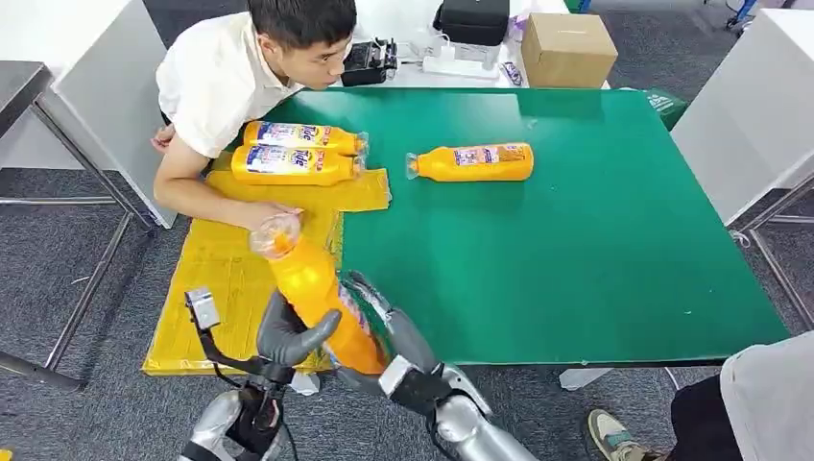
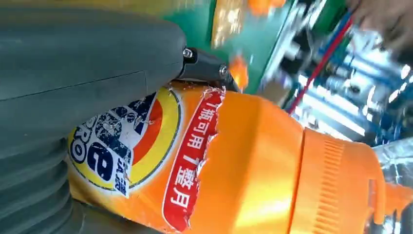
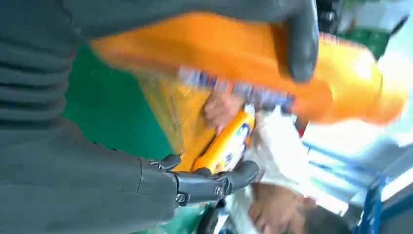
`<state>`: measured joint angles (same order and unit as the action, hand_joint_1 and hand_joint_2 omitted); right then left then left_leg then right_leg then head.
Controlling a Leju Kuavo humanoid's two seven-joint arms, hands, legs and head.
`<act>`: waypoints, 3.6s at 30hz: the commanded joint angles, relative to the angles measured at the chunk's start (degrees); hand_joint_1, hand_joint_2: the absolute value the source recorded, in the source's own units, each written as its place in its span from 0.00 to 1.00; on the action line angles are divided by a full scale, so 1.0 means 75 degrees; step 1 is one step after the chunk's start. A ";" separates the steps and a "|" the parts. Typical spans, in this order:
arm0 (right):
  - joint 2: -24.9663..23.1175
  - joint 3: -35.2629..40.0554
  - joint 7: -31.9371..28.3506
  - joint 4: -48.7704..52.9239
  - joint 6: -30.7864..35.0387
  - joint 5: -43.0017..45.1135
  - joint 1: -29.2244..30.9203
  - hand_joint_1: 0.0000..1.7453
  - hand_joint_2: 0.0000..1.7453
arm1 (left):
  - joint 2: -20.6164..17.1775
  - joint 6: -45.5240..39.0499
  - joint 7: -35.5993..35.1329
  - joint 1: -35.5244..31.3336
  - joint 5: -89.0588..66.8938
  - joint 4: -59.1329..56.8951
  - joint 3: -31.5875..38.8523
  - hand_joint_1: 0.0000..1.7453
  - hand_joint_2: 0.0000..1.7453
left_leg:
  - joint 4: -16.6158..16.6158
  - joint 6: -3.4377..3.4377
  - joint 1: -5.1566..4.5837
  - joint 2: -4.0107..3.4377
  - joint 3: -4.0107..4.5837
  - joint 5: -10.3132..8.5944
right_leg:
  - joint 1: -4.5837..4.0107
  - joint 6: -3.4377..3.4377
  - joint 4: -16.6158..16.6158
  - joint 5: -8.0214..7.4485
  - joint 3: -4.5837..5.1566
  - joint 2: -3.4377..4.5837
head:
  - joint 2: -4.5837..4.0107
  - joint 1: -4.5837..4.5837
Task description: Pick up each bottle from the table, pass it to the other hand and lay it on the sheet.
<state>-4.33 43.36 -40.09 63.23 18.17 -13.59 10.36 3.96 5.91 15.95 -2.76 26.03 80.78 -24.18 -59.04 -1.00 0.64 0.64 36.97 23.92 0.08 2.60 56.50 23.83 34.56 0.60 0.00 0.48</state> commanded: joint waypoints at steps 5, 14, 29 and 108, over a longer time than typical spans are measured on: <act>0.0602 -0.0194 0.0011 0.0790 0.1622 -0.0921 -0.0962 0.00 0.00 | -0.0228 -0.3001 0.0228 -0.0470 -0.5637 0.0412 0.0992 1.00 1.00 | 0.0005 0.0003 -0.0003 0.0011 -0.0020 0.0004 | 0.0001 -0.0006 0.0000 0.0011 -0.0022 -0.0027 | 0.0000 -0.0003; 0.0459 -0.0295 0.0011 0.0674 0.1438 -0.1024 -0.0789 0.00 0.00 | -0.0657 -0.2491 -0.0799 -0.1349 -0.8980 -0.0955 0.0249 1.00 1.00 | 0.0013 0.0004 -0.0006 0.0012 -0.0030 -0.0004 | 0.0003 -0.0008 -0.0005 0.0005 -0.0026 -0.0031 | 0.0000 -0.0003; 0.0377 -0.0168 0.0011 0.0544 0.1084 -0.0979 -0.0581 0.00 0.00 | -0.0661 -0.0940 -0.1081 -0.2793 -1.0279 -0.3572 -0.0769 1.00 1.00 | 0.0012 0.0004 -0.0006 0.0022 -0.0020 -0.0011 | 0.0004 -0.0008 -0.0003 0.0001 -0.0018 -0.0041 | 0.0000 0.0000; 0.1906 -0.4039 0.0011 -0.0442 0.2297 -0.3168 0.0132 0.00 1.00 | 0.0187 -0.0476 0.0687 -0.0154 -0.3788 -0.0436 0.0214 0.00 1.00 | 0.0014 0.0004 -0.0016 -0.0003 -0.0028 -0.0018 | 0.0010 -0.0021 -0.0004 -0.0022 -0.0024 -0.0010 | 0.0000 0.0000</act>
<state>4.81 26.48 -40.09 77.11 34.97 -32.22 3.36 7.26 0.63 20.87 -5.65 -2.93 73.73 -17.25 -59.05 -0.92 0.57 0.67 37.05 23.78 0.13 2.43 56.60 23.65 34.66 0.60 0.00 0.48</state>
